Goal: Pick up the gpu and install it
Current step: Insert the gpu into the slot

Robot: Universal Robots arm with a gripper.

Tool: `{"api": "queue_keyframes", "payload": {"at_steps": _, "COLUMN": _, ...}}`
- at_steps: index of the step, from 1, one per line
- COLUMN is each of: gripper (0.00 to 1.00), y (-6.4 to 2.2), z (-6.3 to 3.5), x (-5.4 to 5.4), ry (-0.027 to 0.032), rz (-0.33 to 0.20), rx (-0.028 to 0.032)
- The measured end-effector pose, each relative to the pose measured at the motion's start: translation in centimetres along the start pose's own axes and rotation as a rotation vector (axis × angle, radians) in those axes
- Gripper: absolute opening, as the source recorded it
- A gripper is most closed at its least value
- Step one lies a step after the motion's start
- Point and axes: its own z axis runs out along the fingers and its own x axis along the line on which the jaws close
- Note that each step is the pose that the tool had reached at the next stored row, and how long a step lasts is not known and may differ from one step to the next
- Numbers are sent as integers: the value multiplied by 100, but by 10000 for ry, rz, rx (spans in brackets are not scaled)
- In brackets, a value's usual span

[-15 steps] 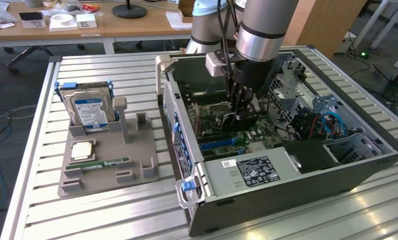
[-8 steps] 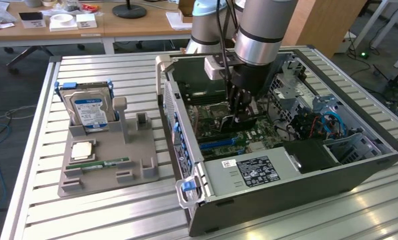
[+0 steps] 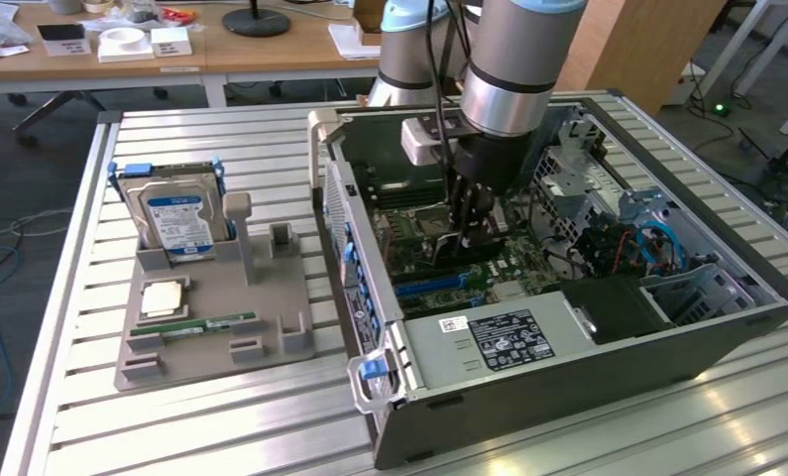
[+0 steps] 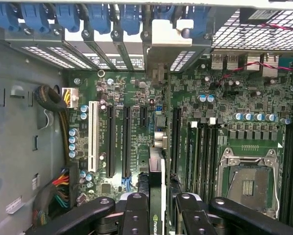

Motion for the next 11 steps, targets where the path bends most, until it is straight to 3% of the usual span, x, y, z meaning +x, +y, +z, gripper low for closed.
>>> {"api": "queue_keyframes", "payload": {"at_steps": 11, "gripper": 26, "y": 14, "z": 74, "x": 6, "ry": 0, "rz": -5, "rx": 9}}
